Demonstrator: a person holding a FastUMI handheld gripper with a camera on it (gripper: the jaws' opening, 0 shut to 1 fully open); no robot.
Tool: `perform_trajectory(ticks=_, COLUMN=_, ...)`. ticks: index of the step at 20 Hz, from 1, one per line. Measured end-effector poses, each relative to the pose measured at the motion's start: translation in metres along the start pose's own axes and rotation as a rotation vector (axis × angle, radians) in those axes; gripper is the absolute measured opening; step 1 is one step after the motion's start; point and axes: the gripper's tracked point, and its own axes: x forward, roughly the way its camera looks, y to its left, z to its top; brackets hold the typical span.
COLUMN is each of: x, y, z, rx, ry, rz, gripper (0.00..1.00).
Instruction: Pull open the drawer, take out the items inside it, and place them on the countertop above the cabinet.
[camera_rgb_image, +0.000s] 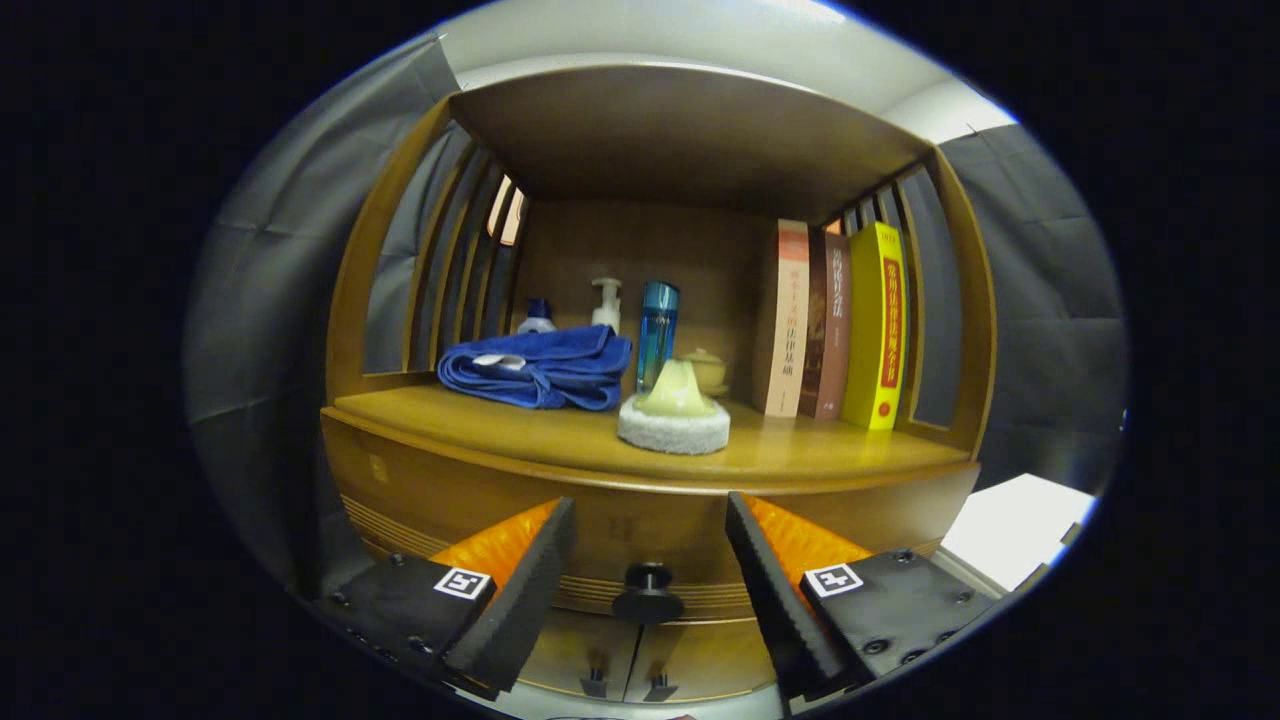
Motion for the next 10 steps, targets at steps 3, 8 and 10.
perform_trajectory(ticks=3, x=-0.027, y=-0.005, z=0.024, rx=0.023, ry=-0.020, rz=0.000, gripper=0.98)
perform_trajectory(ticks=8, x=-0.073, y=-0.039, z=0.060, rx=0.069, ry=-0.046, rz=-0.050, gripper=0.98)
perform_trajectory(ticks=10, x=-0.094, y=-0.054, z=0.072, rx=0.066, ry=-0.064, rz=-0.070, gripper=0.99)
